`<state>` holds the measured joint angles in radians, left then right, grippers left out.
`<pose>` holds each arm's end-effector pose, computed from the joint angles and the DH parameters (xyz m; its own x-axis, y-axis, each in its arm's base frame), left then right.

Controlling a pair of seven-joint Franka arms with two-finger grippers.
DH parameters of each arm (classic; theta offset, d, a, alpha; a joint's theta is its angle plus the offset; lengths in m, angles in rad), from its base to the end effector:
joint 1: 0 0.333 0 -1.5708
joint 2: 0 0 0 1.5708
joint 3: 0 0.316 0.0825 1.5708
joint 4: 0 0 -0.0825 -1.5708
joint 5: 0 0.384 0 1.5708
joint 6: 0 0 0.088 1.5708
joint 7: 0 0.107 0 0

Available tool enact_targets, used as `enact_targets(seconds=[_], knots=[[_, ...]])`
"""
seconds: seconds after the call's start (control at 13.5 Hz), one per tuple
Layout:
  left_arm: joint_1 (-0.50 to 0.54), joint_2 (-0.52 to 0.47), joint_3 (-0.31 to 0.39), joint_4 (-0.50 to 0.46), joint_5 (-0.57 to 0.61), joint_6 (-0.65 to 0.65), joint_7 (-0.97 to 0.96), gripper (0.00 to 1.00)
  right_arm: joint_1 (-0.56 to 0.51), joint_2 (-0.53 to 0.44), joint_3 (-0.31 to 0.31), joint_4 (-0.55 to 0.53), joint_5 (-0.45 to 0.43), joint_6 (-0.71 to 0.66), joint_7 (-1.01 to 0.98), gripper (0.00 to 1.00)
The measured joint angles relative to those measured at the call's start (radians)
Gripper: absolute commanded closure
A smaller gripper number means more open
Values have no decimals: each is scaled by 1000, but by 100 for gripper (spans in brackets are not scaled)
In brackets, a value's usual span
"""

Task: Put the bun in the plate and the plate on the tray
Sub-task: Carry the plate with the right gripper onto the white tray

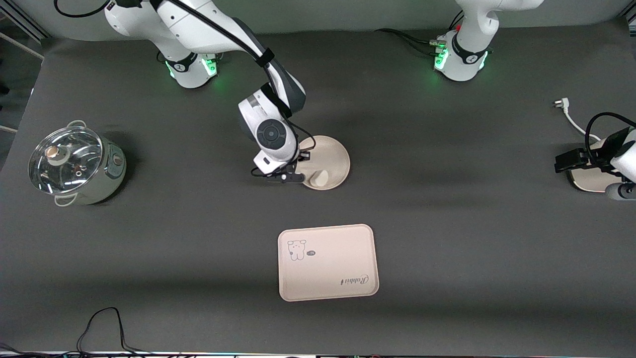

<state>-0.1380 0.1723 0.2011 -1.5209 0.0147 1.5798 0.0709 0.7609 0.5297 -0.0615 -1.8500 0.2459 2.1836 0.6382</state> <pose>0.6005 0.0303 0.5509 0.9936 -0.0074 -0.1129 -0.0121 -0.9991 -0.0409 0.4690 0.4086 0.2221 0.9653 -0.0929 -0.2441 -0.0935 -0.9956 0.0092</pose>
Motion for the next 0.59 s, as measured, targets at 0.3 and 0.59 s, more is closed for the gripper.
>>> enact_targets(seconds=[0.3,0.59], knots=[[0,1,1,0,1,0,0,0,-78,-23,-2,124,0,-101,-7,100],[1,2,3,0,1,0,0,0,-159,-26,-4,223,8,-120,-30,100]])
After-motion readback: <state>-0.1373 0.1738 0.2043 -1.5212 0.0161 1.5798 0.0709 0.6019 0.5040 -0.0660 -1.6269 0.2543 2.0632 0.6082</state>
